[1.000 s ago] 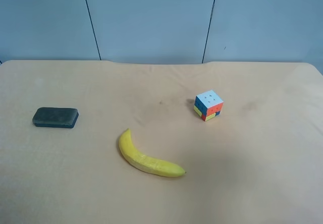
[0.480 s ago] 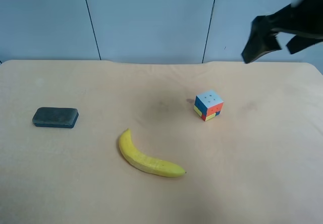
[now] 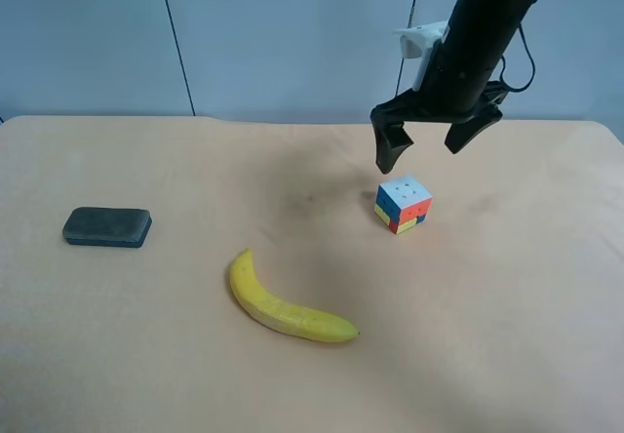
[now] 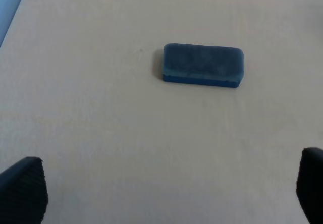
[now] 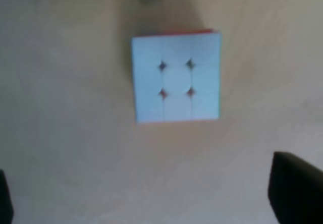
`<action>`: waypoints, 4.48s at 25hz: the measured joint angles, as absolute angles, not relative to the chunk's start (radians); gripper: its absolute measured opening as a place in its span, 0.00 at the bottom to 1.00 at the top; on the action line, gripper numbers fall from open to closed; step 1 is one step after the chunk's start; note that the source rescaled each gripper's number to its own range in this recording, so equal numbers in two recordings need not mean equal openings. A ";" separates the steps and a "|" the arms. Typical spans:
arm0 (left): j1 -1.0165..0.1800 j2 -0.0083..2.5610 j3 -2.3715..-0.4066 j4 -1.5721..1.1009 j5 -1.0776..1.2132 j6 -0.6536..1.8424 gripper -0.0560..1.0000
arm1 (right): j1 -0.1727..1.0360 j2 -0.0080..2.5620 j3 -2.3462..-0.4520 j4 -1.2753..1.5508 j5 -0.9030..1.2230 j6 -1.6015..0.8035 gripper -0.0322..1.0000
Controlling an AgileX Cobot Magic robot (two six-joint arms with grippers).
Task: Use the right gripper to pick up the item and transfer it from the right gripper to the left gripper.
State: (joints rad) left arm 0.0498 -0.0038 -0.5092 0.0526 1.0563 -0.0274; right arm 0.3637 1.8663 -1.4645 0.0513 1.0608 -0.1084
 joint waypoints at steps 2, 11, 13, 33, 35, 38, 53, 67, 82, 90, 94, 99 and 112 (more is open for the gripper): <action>0.050 -0.004 -0.509 0.053 1.056 -0.027 1.00 | 0.364 1.909 -1.502 0.028 1.068 -0.104 1.00; 0.050 -0.004 -0.509 0.053 1.056 -0.027 1.00 | 0.361 2.079 -1.528 0.000 1.095 -0.102 1.00; 0.050 -0.004 -0.509 0.053 1.056 -0.027 1.00 | 0.357 2.109 -1.528 -0.006 1.093 -0.104 1.00; 0.050 -0.004 -0.509 0.053 1.056 -0.027 1.00 | 0.352 2.169 -1.528 0.014 0.956 -0.264 0.57; 0.050 -0.004 -0.509 0.053 1.056 -0.027 1.00 | 0.352 2.169 -1.528 0.015 0.956 -0.279 0.20; 0.050 -0.004 -0.509 0.053 1.056 -0.027 1.00 | 0.352 2.169 -1.528 0.015 0.956 -0.290 0.03; 0.050 -0.004 -0.509 0.053 1.056 -0.027 1.00 | 0.354 2.037 -1.678 0.114 1.099 -0.297 0.03; 0.050 -0.004 -0.509 0.057 1.056 -0.027 1.00 | 0.552 1.920 -1.679 0.223 1.166 -0.365 0.03; 0.050 -0.004 -0.509 0.057 1.056 -0.027 1.00 | 0.607 1.837 -1.678 0.551 1.171 -0.533 0.03; 0.050 -0.004 -0.509 -0.027 1.056 0.109 1.00 | 0.607 1.837 -1.678 0.685 1.184 -0.584 0.03; 0.050 -0.004 -0.509 -0.129 1.058 0.238 1.00 | 0.607 1.837 -1.678 0.709 1.193 -0.591 0.03; 0.050 0.063 -0.525 -0.262 1.047 0.371 1.00 | 0.607 1.837 -1.678 0.737 1.196 -0.591 0.03; 0.017 0.243 -0.534 -0.662 0.851 0.841 1.00 | 0.607 1.837 -1.678 0.820 1.206 -0.612 0.03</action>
